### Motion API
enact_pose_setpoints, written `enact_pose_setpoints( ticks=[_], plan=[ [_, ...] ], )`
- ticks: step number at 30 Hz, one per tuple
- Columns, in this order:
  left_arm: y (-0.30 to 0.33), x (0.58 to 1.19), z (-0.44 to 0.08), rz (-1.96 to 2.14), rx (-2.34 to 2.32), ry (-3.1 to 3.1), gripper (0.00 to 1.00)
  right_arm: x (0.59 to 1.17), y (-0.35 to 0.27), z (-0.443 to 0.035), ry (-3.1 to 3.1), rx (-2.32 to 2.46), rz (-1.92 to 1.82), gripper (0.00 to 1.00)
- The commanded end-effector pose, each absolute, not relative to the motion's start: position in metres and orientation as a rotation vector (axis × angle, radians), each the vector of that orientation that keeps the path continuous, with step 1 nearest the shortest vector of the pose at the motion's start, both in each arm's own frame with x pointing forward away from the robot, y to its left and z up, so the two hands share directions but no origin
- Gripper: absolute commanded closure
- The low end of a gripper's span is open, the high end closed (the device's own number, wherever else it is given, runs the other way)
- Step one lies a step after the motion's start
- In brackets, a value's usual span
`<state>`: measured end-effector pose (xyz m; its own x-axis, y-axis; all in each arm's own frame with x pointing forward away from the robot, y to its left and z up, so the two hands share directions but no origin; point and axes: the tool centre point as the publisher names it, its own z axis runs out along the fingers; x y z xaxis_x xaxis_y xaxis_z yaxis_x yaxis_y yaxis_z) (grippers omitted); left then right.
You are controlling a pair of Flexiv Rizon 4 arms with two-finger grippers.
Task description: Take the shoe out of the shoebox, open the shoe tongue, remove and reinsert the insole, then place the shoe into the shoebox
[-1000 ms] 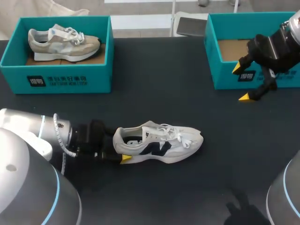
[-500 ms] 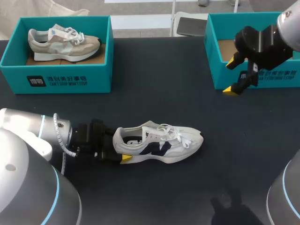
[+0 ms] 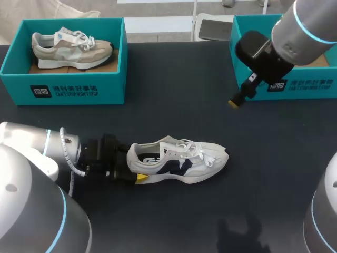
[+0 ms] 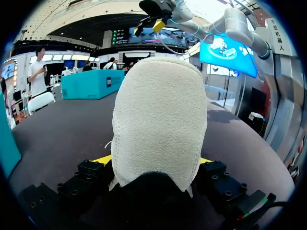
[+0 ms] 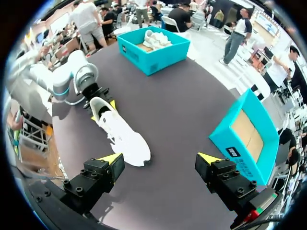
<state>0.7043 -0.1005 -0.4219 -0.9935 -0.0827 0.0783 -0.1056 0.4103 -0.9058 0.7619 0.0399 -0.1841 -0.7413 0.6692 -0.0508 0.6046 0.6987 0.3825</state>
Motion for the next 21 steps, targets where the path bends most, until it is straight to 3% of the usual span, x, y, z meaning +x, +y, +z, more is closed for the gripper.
enact_pose_setpoints(
  ticks=[1, 7, 21],
  plan=[
    [-0.101, 0.705, -0.424, 1.682, 0.175, -2.621, 1.00, 0.761, 0.047, -0.182, 2.633, 1.230, 0.371, 0.00],
    [-0.101, 0.705, -0.424, 1.682, 0.175, -2.621, 1.00, 0.760, 0.055, -0.189, 2.592, 1.304, 0.258, 0.00],
    [-0.101, 0.705, -0.424, 1.682, 0.175, -2.621, 1.00, 0.733, 0.151, -0.257, 2.447, 1.468, 0.221, 0.00]
  ],
)
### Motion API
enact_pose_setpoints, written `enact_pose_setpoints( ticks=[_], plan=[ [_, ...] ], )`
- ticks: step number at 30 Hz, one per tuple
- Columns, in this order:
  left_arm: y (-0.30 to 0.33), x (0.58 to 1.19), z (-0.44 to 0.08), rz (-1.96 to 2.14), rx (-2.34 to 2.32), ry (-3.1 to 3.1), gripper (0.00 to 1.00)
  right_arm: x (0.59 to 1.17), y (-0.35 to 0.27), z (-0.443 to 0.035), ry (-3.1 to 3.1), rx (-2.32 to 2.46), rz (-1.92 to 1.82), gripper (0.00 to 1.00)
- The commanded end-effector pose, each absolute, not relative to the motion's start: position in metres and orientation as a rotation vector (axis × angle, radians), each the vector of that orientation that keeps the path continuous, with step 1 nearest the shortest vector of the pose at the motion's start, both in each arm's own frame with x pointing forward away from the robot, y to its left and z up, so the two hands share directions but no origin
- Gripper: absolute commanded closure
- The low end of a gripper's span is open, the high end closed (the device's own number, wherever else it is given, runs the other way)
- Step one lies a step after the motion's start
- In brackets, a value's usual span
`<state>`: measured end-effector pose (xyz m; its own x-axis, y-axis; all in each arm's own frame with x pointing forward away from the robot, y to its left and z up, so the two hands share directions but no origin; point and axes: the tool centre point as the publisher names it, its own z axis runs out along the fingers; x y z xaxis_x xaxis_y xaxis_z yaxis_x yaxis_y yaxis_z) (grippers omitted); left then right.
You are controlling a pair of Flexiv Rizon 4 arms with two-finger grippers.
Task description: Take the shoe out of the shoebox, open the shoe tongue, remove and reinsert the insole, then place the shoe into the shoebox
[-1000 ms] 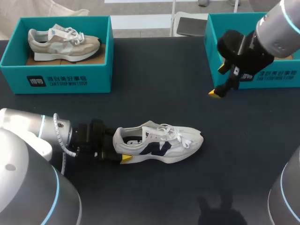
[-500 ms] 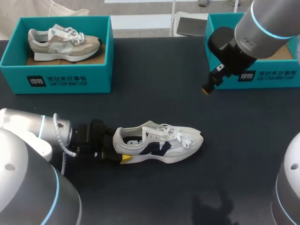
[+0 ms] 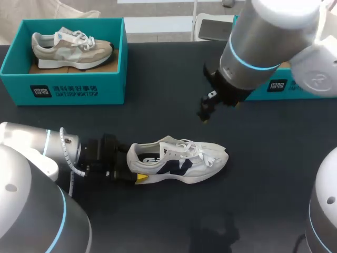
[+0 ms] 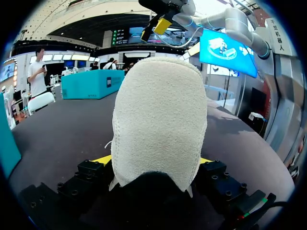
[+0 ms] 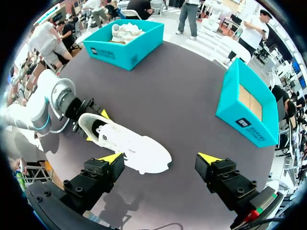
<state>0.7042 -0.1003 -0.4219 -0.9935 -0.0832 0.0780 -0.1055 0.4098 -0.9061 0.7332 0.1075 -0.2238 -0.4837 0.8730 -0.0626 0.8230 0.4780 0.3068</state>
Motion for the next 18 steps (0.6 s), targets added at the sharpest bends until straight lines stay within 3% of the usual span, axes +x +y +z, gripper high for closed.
enact_pose_setpoints(
  ticks=[1, 10, 18],
  plan=[
    [-0.101, 0.705, -0.424, 1.682, 0.175, -2.621, 1.00, 0.730, 0.156, -0.262, 2.444, 1.488, 0.224, 0.00],
    [-0.101, 0.705, -0.424, 1.682, 0.175, -2.621, 1.00, 0.705, 0.202, -0.304, 2.475, 1.552, 0.222, 0.00],
    [-0.101, 0.705, -0.424, 1.682, 0.175, -2.621, 1.00, 0.705, 0.202, -0.304, 2.475, 1.552, 0.222, 0.00]
  ],
)
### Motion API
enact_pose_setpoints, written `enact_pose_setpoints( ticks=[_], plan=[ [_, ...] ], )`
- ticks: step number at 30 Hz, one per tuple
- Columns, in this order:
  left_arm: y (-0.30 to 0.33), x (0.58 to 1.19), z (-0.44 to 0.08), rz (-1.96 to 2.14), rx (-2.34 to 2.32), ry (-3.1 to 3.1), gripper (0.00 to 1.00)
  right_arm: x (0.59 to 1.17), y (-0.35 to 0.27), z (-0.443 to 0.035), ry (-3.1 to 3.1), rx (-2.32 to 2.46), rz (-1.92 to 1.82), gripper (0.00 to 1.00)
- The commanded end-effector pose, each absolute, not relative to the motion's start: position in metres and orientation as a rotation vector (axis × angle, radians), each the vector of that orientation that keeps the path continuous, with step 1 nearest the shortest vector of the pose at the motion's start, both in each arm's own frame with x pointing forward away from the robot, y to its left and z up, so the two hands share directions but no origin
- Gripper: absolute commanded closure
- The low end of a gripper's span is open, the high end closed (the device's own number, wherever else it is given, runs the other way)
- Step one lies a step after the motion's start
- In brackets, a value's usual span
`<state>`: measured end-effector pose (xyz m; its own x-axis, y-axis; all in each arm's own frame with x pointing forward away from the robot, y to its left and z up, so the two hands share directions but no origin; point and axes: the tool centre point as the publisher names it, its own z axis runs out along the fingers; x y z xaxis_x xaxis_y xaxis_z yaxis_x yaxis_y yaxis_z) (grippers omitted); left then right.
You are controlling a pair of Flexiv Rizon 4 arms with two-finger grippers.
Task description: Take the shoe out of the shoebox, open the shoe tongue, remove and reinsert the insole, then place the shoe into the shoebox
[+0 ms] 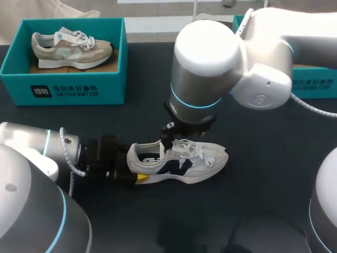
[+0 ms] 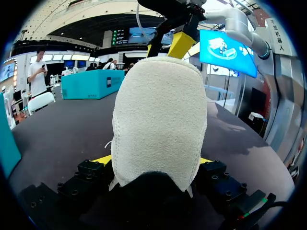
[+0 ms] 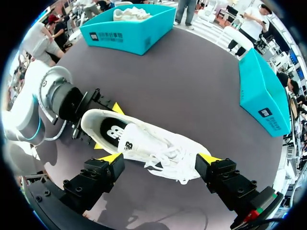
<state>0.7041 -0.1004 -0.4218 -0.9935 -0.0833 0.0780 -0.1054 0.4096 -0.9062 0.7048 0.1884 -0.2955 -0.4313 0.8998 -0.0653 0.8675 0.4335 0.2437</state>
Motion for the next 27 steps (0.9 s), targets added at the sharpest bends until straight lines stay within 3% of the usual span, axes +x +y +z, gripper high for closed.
enact_pose_setpoints(
  ticks=[1, 14, 27],
  plan=[
    [-0.101, 0.705, -0.424, 1.682, 0.175, -2.621, 1.00, 0.705, 0.202, -0.304, 2.475, 1.552, 0.222, 0.00],
    [-0.101, 0.705, -0.424, 1.682, 0.175, -2.621, 1.00, 0.705, 0.202, -0.304, 2.475, 1.552, 0.222, 0.00],
    [-0.101, 0.705, -0.424, 1.682, 0.175, -2.621, 1.00, 0.704, 0.224, -0.322, 2.059, 1.966, 0.170, 0.00]
  ],
)
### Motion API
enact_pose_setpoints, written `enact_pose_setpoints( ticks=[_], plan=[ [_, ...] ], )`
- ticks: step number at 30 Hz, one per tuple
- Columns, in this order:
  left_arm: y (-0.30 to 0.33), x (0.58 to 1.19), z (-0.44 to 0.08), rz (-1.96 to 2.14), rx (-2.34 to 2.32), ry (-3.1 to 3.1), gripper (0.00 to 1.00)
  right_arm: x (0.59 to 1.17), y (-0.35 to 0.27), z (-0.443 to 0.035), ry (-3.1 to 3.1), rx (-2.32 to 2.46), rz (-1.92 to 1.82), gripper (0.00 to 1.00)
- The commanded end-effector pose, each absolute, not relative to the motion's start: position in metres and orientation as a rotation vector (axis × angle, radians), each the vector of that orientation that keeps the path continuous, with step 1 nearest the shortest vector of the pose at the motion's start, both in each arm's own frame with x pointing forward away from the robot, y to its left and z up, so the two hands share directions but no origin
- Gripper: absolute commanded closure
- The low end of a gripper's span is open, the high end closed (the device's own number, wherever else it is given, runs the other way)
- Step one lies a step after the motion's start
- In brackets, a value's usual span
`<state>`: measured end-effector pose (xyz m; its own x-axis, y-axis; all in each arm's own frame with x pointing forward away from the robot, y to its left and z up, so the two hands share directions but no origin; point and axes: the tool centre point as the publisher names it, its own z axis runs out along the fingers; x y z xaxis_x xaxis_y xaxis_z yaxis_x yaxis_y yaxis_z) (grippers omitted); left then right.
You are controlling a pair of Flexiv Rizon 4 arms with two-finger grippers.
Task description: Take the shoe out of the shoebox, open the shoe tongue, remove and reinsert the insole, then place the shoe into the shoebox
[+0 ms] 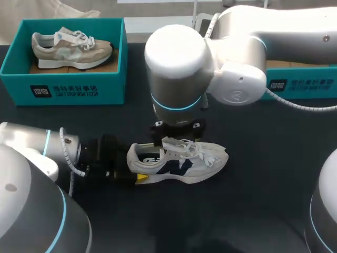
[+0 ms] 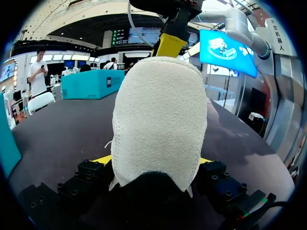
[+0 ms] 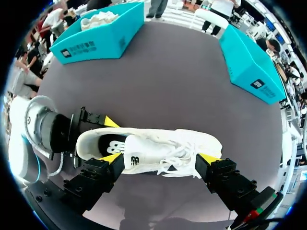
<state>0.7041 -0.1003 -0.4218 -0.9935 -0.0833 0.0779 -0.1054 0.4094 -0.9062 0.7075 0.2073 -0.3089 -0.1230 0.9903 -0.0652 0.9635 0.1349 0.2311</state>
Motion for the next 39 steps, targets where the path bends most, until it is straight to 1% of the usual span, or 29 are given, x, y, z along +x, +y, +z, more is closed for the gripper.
enact_pose_setpoints(
  ticks=[1, 8, 10, 15, 19, 22, 32, 36, 37, 39],
  plan=[
    [-0.101, 0.705, -0.424, 1.682, 0.175, -2.621, 1.00, 0.704, 0.227, -0.324, 2.049, 1.960, 0.148, 0.00],
    [-0.101, 0.705, -0.424, 1.682, 0.175, -2.621, 1.00, 0.705, 0.242, -0.344, 2.060, 1.938, 0.077, 0.00],
    [-0.101, 0.705, -0.424, 1.682, 0.175, -2.621, 1.00, 0.705, 0.234, -0.354, 2.050, 1.953, 0.074, 0.00],
    [-0.101, 0.705, -0.424, 1.682, 0.175, -2.621, 1.00, 0.704, 0.232, -0.361, 2.029, 1.969, 0.034, 0.00],
    [-0.101, 0.705, -0.424, 1.682, 0.175, -2.621, 1.00, 0.702, 0.230, -0.368, 1.995, 1.940, -0.065, 0.00],
    [-0.101, 0.705, -0.424, 1.682, 0.175, -2.621, 1.00, 0.702, 0.225, -0.365, 1.962, 1.899, -0.149, 0.00],
    [-0.101, 0.705, -0.424, 1.682, 0.175, -2.621, 1.00, 0.697, 0.195, -0.340, 1.865, 1.859, -0.254, 0.00],
    [-0.101, 0.705, -0.424, 1.682, 0.175, -2.621, 1.00, 0.695, 0.185, -0.321, 1.834, 1.860, -0.257, 0.00],
    [-0.101, 0.705, -0.424, 1.682, 0.175, -2.621, 1.00, 0.694, 0.184, -0.315, 1.842, 1.864, -0.251, 0.33],
    [-0.101, 0.705, -0.424, 1.682, 0.175, -2.621, 1.00, 0.693, 0.182, -0.305, 1.847, 1.885, -0.193, 0.73]
  ],
)
